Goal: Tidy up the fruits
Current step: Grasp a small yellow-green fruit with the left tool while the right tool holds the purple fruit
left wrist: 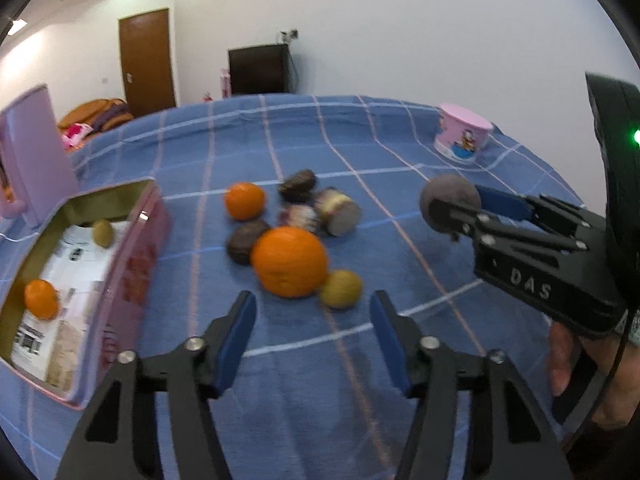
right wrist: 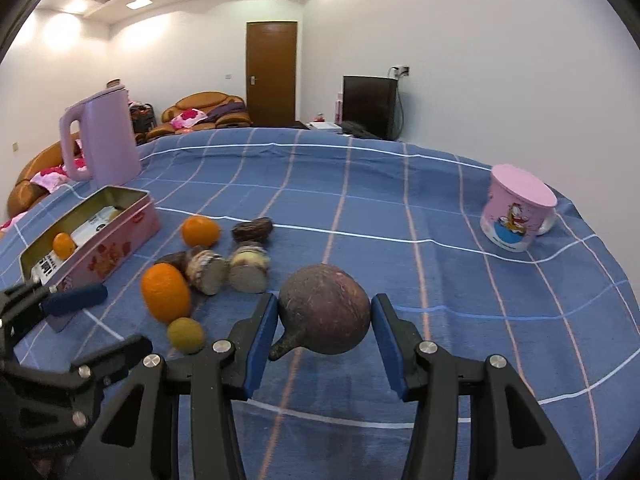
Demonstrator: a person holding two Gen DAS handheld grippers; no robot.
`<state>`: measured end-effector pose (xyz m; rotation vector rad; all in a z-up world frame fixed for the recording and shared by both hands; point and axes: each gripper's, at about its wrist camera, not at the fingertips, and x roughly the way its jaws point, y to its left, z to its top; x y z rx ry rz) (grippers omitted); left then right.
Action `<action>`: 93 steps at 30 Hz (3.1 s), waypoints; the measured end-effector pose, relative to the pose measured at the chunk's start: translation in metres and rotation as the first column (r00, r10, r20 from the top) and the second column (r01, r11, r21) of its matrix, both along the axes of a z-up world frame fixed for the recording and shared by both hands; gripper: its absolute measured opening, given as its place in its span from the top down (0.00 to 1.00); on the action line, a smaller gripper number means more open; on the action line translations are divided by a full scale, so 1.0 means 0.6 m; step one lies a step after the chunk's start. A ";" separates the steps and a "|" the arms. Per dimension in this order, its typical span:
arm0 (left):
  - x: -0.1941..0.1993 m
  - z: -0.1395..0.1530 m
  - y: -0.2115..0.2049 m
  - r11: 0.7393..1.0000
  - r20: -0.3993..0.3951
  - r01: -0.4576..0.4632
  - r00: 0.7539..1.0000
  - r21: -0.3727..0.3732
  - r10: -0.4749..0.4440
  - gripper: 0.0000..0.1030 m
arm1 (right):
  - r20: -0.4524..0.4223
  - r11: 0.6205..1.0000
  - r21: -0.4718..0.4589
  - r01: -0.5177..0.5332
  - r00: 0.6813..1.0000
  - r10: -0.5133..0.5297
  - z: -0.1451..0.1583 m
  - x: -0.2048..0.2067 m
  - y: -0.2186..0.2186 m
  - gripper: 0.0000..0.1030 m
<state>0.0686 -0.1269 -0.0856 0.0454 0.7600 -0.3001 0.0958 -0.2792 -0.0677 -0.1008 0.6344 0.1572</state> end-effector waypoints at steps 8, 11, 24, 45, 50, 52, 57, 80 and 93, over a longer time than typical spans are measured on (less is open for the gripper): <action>0.028 -0.017 -0.042 0.999 -0.078 0.040 0.996 0.024 -0.038 0.54 | 0.017 0.999 0.035 0.010 1.000 -0.011 0.004 -0.009 -0.018 0.51; 0.043 -0.024 -0.048 0.999 -0.107 0.034 0.994 0.030 -0.031 0.64 | 0.018 0.999 0.045 0.007 1.000 -0.008 0.004 -0.009 -0.020 0.51; 0.026 -0.008 -0.034 1.000 -0.026 -0.019 0.999 0.011 0.019 0.72 | 0.068 0.997 0.068 -0.033 0.997 0.028 0.012 -0.026 -0.019 0.51; -0.015 0.018 -0.029 0.999 0.131 -0.036 0.991 0.004 0.035 0.73 | 0.155 0.994 0.077 -0.082 0.985 0.070 0.025 -0.050 -0.016 0.51; -0.024 0.025 -0.028 0.999 0.168 -0.044 0.985 0.000 0.043 0.73 | 0.172 0.993 0.078 -0.087 0.982 0.073 0.028 -0.055 -0.017 0.51; -0.029 0.028 -0.028 0.999 0.185 -0.048 0.982 -0.002 0.048 0.73 | 0.178 0.993 0.081 -0.088 0.981 0.073 0.028 -0.057 -0.017 0.51; -0.034 0.034 -0.027 0.999 0.207 -0.054 0.977 -0.005 0.054 0.73 | 0.196 0.992 0.083 -0.091 0.978 0.073 0.031 -0.061 -0.019 0.51; -0.054 0.057 -0.021 0.997 0.311 -0.076 0.948 -0.001 0.072 0.86 | 0.272 0.992 0.077 -0.100 0.959 0.075 0.039 -0.084 -0.020 0.51; -0.027 0.053 0.034 0.992 0.233 -0.117 0.964 -0.047 0.125 0.83 | 0.275 0.992 0.082 -0.100 0.959 0.074 0.040 -0.082 -0.021 0.51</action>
